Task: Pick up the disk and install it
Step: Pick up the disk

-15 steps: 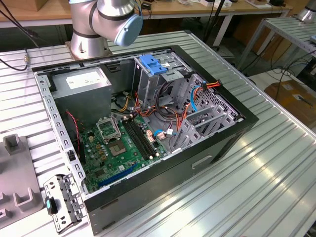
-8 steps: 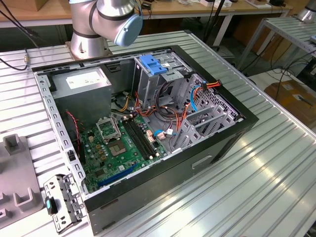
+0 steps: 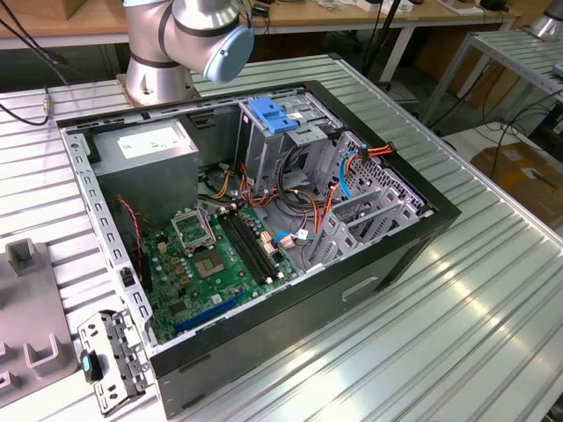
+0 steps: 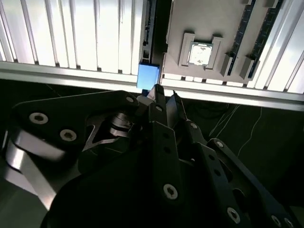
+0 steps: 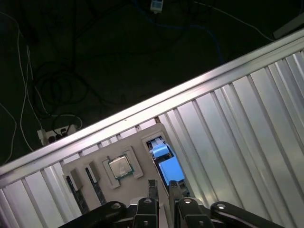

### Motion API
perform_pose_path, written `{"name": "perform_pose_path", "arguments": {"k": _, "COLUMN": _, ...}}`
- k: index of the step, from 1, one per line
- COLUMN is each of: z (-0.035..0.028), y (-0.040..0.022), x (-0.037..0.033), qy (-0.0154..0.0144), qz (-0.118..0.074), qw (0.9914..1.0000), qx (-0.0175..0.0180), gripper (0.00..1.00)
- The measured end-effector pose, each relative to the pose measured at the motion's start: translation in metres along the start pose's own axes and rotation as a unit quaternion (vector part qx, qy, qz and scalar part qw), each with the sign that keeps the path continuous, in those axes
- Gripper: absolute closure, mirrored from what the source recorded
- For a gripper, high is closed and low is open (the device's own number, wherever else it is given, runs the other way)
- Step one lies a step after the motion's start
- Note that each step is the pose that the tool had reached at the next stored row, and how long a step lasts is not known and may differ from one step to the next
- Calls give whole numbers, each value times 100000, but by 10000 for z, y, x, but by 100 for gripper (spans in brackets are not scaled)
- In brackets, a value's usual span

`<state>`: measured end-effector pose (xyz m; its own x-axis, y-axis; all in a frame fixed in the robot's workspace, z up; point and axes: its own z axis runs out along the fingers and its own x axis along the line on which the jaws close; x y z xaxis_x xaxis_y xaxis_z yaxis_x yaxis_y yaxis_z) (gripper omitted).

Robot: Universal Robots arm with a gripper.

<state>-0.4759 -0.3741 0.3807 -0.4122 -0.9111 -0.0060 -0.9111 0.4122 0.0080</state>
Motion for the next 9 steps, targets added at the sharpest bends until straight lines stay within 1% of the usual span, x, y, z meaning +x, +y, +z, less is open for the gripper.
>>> {"name": "perform_pose_path", "arguments": {"k": 2, "z": 2, "y": 8, "x": 4, "qy": 3, "qz": -476, "qw": 99999, "qx": -2, "gripper": 76}}
{"name": "perform_pose_path", "arguments": {"k": 3, "z": 3, "y": 8, "x": 4, "qy": 11, "qz": -705, "qw": 99998, "qx": -9, "gripper": 75}}
{"name": "perform_pose_path", "arguments": {"k": 4, "z": 10, "y": 8, "x": 4, "qy": 11, "qz": -1542, "qw": 99988, "qx": -9, "gripper": 69}}
{"name": "perform_pose_path", "arguments": {"k": 5, "z": 16, "y": 8, "x": 4, "qy": 15, "qz": -2375, "qw": 99972, "qx": -12, "gripper": 69}}
{"name": "perform_pose_path", "arguments": {"k": 6, "z": 24, "y": 8, "x": 4, "qy": 26, "qz": -3515, "qw": 99938, "qx": -24, "gripper": 62}}
{"name": "perform_pose_path", "arguments": {"k": 9, "z": 51, "y": 8, "x": 4, "qy": 52, "qz": -6698, "qw": 99775, "qx": -40, "gripper": 62}}
